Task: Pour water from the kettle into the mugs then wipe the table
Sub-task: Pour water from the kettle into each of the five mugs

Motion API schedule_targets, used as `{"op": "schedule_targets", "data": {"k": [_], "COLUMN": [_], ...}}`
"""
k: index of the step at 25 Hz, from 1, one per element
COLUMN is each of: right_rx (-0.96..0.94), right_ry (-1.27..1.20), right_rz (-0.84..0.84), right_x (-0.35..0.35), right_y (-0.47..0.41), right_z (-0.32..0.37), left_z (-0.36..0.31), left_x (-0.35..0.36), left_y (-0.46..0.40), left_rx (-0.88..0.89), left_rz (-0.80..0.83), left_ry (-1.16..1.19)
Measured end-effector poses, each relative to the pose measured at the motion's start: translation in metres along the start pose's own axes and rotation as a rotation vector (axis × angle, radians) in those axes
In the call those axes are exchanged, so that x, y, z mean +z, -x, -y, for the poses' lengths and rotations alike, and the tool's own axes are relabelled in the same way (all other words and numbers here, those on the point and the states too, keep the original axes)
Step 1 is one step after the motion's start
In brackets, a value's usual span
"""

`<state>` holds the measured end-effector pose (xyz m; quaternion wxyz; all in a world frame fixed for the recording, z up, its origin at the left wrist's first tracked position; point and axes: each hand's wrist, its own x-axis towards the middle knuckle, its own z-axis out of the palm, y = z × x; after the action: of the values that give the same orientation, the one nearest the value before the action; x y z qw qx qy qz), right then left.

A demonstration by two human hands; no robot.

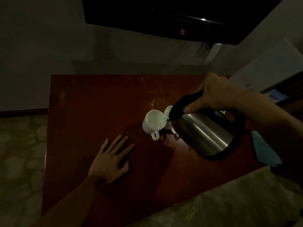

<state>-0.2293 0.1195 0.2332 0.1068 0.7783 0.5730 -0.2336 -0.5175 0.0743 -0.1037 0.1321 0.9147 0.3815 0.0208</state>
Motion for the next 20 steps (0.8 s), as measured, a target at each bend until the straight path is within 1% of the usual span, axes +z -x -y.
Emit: {"op": "schedule_targets", "data": {"k": [8, 20], "right_rx": [-0.026, -0.016], "right_ry": [0.001, 0.000], "right_rz": [0.012, 0.013], "right_x": [-0.0019, 0.0007], "right_y": [0.0008, -0.0004], "right_z": [0.0001, 0.0070], "left_z": [0.0020, 0.0002], "left_x": [0.0014, 0.0003], "left_y": [-0.0007, 0.0000], "left_rx": [-0.007, 0.001], "left_rz": [0.003, -0.010], "left_ry": [-0.002, -0.003]}}
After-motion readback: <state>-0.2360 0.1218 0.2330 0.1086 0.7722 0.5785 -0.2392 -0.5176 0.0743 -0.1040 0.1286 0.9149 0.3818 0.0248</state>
